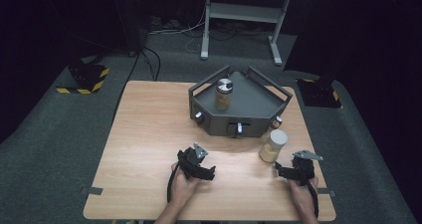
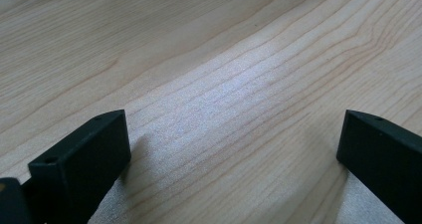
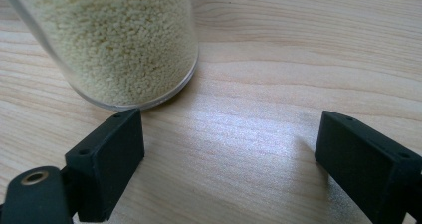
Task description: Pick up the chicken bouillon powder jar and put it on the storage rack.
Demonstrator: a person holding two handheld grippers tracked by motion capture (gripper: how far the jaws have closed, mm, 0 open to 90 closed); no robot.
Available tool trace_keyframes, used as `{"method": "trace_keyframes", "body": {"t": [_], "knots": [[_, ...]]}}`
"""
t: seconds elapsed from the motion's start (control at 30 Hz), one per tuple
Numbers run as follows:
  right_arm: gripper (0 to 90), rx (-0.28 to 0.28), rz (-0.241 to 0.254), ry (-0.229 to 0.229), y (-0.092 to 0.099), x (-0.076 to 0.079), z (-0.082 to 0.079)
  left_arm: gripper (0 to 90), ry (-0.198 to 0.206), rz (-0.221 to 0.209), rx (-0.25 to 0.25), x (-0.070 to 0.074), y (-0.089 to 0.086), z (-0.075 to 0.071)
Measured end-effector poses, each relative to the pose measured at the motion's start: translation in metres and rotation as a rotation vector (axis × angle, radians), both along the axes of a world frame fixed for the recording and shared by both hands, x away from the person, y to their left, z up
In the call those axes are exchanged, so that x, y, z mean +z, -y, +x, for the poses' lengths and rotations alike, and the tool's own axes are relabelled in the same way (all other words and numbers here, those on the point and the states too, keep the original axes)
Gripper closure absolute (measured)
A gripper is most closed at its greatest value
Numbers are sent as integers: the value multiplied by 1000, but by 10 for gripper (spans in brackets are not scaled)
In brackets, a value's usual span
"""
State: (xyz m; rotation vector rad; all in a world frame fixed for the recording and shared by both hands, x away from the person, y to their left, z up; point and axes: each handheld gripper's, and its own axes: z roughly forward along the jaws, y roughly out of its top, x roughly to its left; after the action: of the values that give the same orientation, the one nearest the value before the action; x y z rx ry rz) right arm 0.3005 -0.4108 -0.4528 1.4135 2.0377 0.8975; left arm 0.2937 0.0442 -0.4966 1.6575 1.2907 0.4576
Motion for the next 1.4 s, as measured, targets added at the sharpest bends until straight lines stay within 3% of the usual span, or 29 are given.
{"method": "trace_keyframes", "body": {"t": [0.43,0.53,0.63,0.77,1.03,1.4], "knots": [[40,-3,-2,-18,-2,1,1,4,-1,-3,3,0,0,0],[21,3,11,-25,-1,2,-3,4,0,-4,3,0,0,0],[8,30,58,-31,6,1,-12,6,-1,-3,1,0,0,0],[9,50,55,-34,3,3,-19,9,-1,-3,1,0,-1,0],[10,65,48,-1,-8,14,-35,13,-2,-4,3,0,0,0],[16,68,60,37,-27,25,-24,14,-2,-3,3,0,-1,0]]}}
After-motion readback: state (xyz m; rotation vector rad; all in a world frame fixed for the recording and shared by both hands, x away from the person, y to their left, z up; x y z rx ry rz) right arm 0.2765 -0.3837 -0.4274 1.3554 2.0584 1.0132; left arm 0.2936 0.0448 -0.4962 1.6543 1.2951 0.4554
